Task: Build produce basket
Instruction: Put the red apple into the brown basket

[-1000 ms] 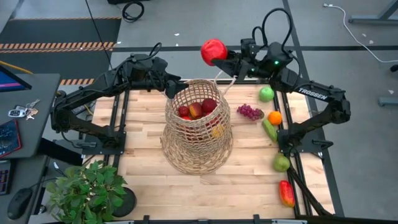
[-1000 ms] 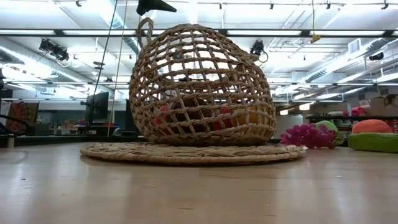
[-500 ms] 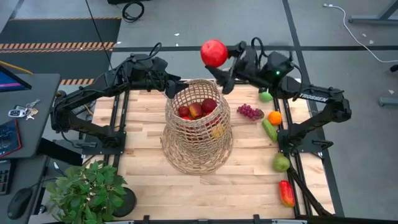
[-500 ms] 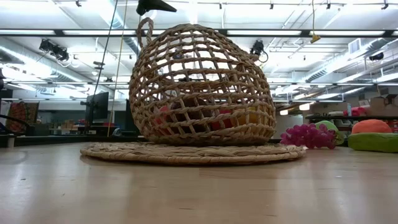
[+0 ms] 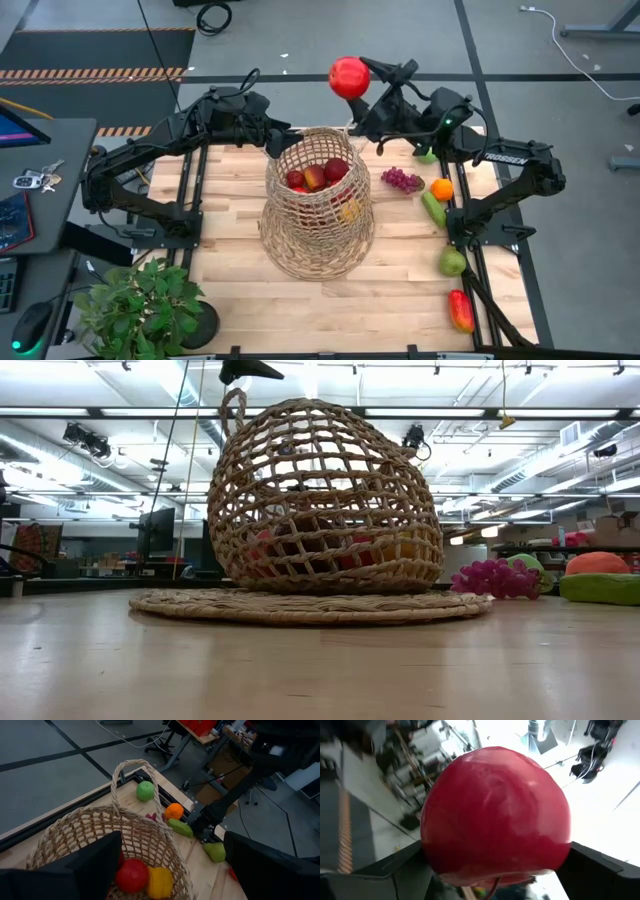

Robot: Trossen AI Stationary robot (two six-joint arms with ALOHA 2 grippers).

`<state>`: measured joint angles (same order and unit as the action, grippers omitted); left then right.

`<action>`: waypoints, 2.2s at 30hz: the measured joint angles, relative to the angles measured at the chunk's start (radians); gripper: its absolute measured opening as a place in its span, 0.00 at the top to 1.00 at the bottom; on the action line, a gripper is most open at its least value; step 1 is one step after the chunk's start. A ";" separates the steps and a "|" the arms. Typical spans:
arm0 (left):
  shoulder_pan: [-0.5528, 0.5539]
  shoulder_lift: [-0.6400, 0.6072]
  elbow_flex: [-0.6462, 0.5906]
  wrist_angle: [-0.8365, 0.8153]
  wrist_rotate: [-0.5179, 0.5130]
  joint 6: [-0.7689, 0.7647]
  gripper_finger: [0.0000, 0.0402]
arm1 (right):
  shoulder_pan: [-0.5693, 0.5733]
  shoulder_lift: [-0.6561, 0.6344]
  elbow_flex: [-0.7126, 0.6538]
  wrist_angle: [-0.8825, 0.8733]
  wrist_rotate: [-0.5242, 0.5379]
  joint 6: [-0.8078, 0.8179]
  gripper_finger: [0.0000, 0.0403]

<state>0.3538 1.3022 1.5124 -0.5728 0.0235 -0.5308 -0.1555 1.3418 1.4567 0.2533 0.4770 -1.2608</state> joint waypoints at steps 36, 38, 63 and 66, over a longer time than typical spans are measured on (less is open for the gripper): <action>0.003 0.000 0.000 0.027 -0.001 -0.101 0.11 | -0.215 0.032 0.000 -0.292 -0.497 2.363 0.09; 0.003 0.000 0.000 0.037 -0.001 -0.101 0.11 | -0.215 0.033 0.000 -0.292 -0.497 2.365 0.09; 0.001 -0.082 0.001 0.015 0.042 -0.083 0.11 | -0.166 0.171 0.000 -0.534 -0.652 2.063 0.09; 0.000 -0.128 0.000 -0.009 -0.019 -0.079 0.11 | -0.177 0.202 0.000 -0.562 -0.711 2.065 0.09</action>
<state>0.3540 1.1741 1.5127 -0.5814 0.0048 -0.6102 -0.3324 1.5439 1.4570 -0.3088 -0.2337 0.8037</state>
